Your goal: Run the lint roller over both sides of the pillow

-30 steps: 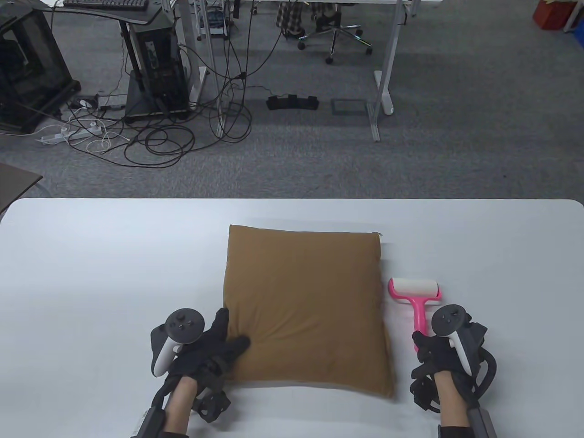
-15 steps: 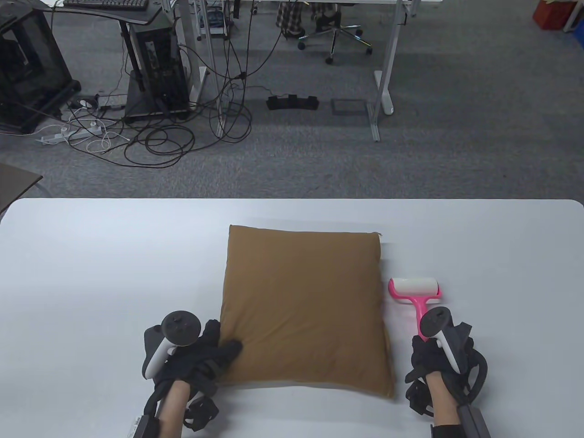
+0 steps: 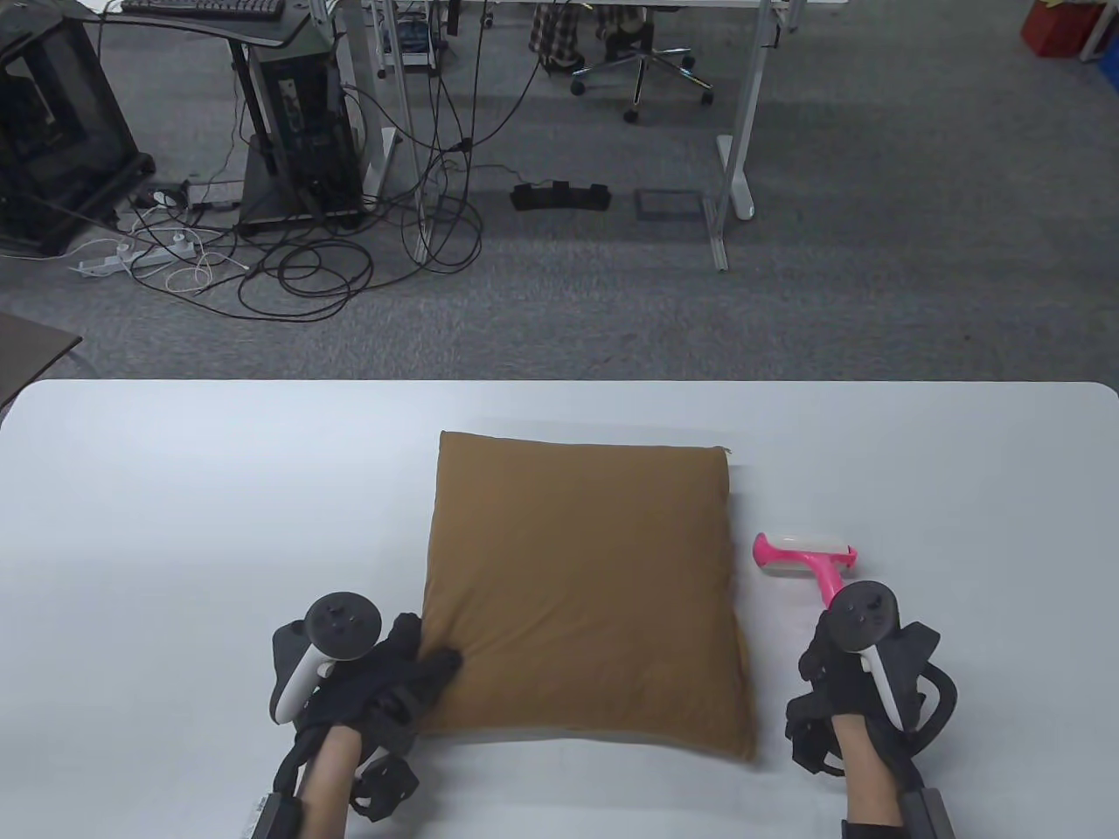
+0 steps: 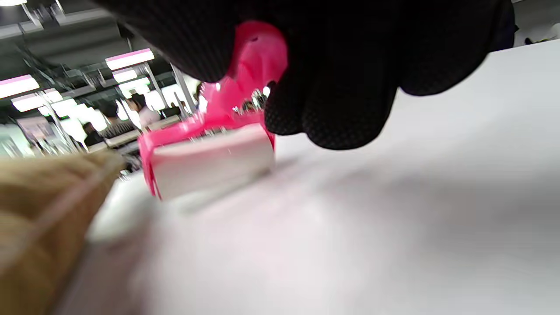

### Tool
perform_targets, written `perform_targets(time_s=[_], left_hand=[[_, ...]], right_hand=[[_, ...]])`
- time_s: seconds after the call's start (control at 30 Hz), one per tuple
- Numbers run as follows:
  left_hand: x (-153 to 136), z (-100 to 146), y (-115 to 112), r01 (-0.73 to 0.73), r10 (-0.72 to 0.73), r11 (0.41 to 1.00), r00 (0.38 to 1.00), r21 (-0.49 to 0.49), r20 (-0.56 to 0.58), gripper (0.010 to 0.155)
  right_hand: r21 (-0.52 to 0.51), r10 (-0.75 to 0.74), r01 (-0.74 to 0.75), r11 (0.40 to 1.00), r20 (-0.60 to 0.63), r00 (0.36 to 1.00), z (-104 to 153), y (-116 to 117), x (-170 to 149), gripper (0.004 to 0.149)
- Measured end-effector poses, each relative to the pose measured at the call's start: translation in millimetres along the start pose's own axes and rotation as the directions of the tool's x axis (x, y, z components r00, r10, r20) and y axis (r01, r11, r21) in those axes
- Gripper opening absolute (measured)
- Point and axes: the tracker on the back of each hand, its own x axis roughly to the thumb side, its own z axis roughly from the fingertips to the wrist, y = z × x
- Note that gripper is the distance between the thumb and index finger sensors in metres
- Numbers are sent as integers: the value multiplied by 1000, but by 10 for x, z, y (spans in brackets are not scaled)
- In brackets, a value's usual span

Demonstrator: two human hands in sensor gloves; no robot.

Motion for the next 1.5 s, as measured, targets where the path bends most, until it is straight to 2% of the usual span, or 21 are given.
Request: perform_targets(time_s=[0.1,0.2,0.33,0.47,0.6,0.8,0.97,1.23,1.37,1.5], left_hand=[[7,5,3,-5,5,1000,1000,-5,1,88],[8,1,2,-3,3,1000,1000,-12,2,88],[10,7,-2,-9,9,1000,1000,-15,1,88],[21,6,-17,-3,3,1000,1000,-20,0,89],[34,16,-33,10,-10,1000,1000,-10,7,89],[63,22,-64,30,-30,1000,999,-1,17,88],[68,18,-72,19,-19,1000,1000,-9,24,88],[77,14,-124,7,-6,1000,1000,-29,29,88],[59,-3,-118,-4,6,999,1000,-41,30,88],[61,-6,-115,-4,5,999,1000,-46,31,88]], right_hand=[[-47,-123,127,991,88,989,144,-242,75,53],[-145,-182,217,965,224,957,398,-526,169,52],[-114,-235,299,947,386,892,710,-749,244,49],[-93,-91,153,984,480,873,1043,-717,348,45],[-106,8,51,993,495,869,1108,-525,433,48],[-87,24,22,996,497,867,875,-301,703,53],[-53,39,-18,998,427,904,442,-53,990,59],[26,-36,29,999,313,949,-122,284,1258,62],[51,-69,56,997,311,948,-265,334,1284,61],[100,-184,162,982,282,942,-326,284,1160,59]])
